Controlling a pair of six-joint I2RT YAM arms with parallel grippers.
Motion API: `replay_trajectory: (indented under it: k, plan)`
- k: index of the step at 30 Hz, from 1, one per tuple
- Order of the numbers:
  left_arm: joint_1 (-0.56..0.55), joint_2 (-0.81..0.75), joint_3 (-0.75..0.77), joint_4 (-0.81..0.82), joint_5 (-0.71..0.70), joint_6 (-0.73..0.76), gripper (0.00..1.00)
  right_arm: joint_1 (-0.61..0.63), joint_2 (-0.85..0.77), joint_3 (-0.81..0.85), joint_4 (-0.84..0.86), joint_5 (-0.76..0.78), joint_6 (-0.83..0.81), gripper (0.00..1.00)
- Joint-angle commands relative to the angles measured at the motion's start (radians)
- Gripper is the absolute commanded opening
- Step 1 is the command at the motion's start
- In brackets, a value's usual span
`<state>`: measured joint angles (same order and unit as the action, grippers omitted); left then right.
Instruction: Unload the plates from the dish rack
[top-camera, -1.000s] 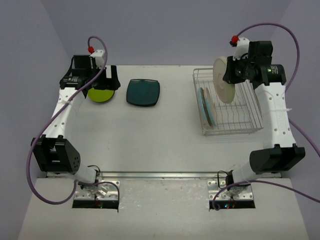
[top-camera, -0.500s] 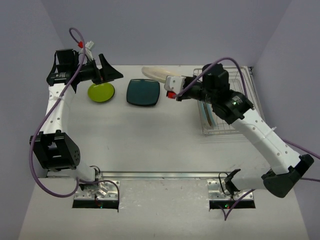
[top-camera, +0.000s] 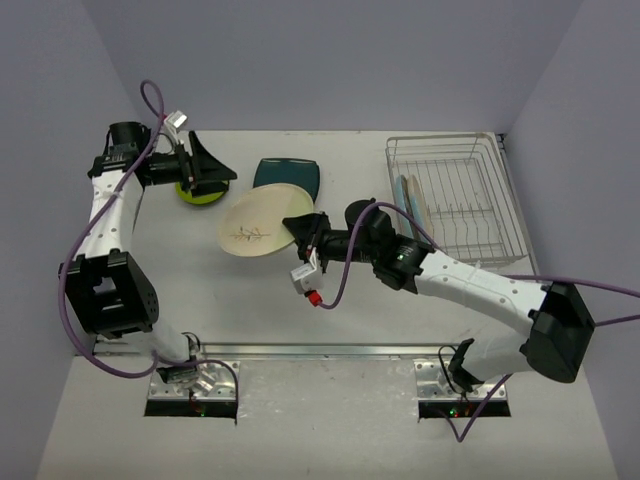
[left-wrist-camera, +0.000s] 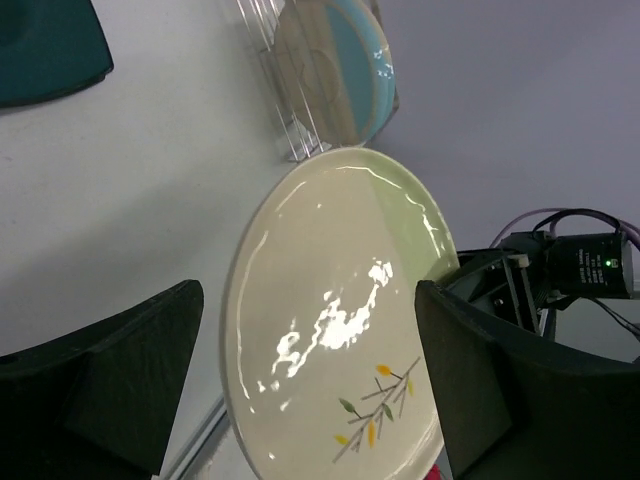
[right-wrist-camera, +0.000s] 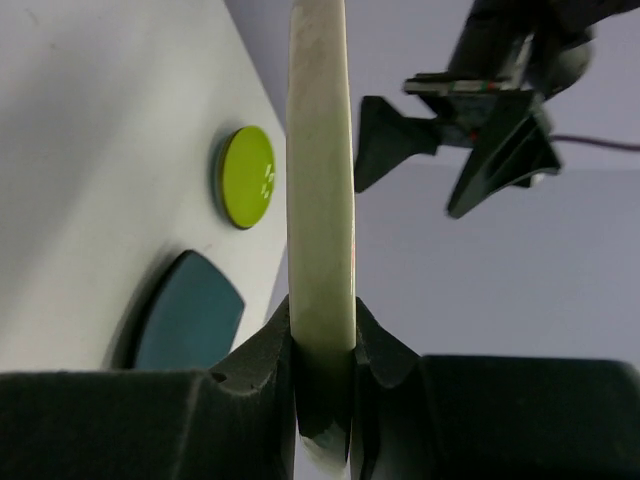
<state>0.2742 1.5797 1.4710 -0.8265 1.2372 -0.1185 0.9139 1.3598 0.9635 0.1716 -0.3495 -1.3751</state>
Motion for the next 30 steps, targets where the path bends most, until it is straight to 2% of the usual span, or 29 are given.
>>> replay_trajectory:
  k: [1, 7, 9, 11, 17, 20, 25, 28, 30]
  plan:
    - [-0.001, 0.038, -0.011, -0.179, 0.027, 0.21, 0.82, 0.005, -0.018, -0.012, 0.561, -0.034, -0.154, 0.0]
    - [-0.003, 0.09, 0.017, -0.285, 0.023, 0.315, 0.66, 0.013, -0.018, -0.063, 0.619, -0.037, -0.183, 0.0]
    - [-0.001, 0.112, 0.038, -0.335, 0.06, 0.4, 0.53, 0.011, -0.018, -0.072, 0.628, -0.036, -0.194, 0.0]
    - [-0.003, 0.168, 0.06, -0.482, 0.123, 0.523, 0.46, 0.011, -0.022, -0.093, 0.645, -0.041, -0.21, 0.0]
    - [-0.006, 0.175, -0.004, -0.49, 0.189, 0.561, 0.43, 0.012, -0.034, -0.138, 0.651, -0.028, -0.24, 0.0]
    - [-0.02, 0.162, -0.027, -0.49, 0.179, 0.566, 0.47, 0.013, -0.036, -0.146, 0.655, -0.022, -0.246, 0.0]
    - [-0.087, 0.11, -0.077, -0.49, 0.144, 0.585, 0.46, 0.011, -0.027, -0.152, 0.673, -0.024, -0.257, 0.0]
    - [-0.102, 0.08, -0.104, -0.49, 0.154, 0.588, 0.35, 0.012, -0.029, -0.167, 0.68, -0.03, -0.26, 0.0]
    - [-0.099, 0.07, -0.111, -0.49, 0.16, 0.59, 0.22, 0.012, -0.04, -0.182, 0.681, -0.029, -0.26, 0.0]
